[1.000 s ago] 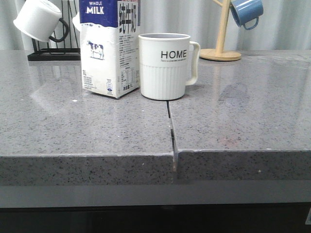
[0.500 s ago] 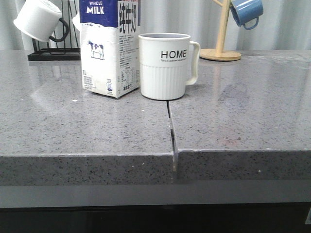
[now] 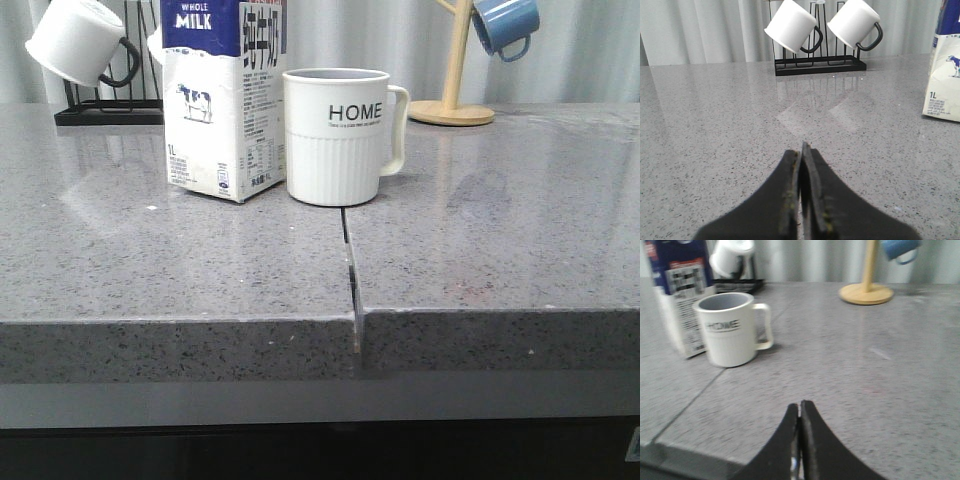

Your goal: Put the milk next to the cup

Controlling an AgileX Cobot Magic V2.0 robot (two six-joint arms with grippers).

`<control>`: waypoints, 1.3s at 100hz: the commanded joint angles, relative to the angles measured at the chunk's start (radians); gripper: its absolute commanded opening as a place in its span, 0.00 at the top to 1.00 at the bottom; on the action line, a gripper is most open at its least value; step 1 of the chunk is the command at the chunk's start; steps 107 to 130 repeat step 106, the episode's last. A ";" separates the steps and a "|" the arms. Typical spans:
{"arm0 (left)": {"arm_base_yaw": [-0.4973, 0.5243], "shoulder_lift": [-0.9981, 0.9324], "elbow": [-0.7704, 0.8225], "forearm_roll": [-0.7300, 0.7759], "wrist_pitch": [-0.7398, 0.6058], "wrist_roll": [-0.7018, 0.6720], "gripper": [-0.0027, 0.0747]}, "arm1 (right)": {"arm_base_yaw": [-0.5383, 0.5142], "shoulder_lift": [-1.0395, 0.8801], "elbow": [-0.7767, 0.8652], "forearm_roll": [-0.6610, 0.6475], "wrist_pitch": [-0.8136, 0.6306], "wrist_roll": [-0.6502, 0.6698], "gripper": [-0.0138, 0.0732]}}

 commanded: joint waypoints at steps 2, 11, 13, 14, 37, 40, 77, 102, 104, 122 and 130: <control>0.004 -0.033 0.041 -0.008 -0.086 0.001 0.99 | -0.098 0.003 0.025 -0.001 -0.179 -0.001 0.92; 0.004 -0.033 0.041 -0.008 -0.086 0.001 0.99 | -0.201 -0.026 0.105 -0.002 -0.293 -0.001 0.92; 0.004 -0.033 0.041 -0.008 -0.086 0.001 0.99 | -0.221 -0.038 0.125 -0.002 -0.308 -0.001 0.92; 0.004 -0.033 0.041 -0.008 -0.086 0.001 0.99 | -0.228 -0.042 0.132 -0.002 -0.322 -0.001 0.92; 0.004 -0.033 0.041 -0.008 -0.086 0.001 0.99 | -0.321 -0.179 0.215 -0.012 -0.237 -0.001 0.92; 0.004 -0.033 0.041 -0.008 -0.086 0.001 0.99 | -0.321 -0.177 0.215 -0.012 -0.237 -0.001 0.92; 0.004 -0.033 0.041 -0.008 -0.086 0.001 0.99 | -0.321 -0.178 0.216 -0.012 -0.197 -0.001 0.92; 0.004 -0.033 0.041 -0.008 -0.086 0.001 0.99 | -0.321 -0.178 0.216 -0.012 -0.197 -0.001 0.92; 0.004 -0.033 0.041 -0.008 -0.086 0.001 0.99 | -0.321 -0.178 0.216 -0.012 -0.197 -0.001 0.92; 0.004 -0.033 0.041 -0.008 -0.086 0.001 0.99 | -0.321 -0.178 0.216 -0.012 -0.197 -0.001 0.92; 0.004 -0.033 0.041 -0.008 -0.086 0.001 0.99 | -0.321 -0.178 0.216 -0.012 -0.197 -0.001 0.92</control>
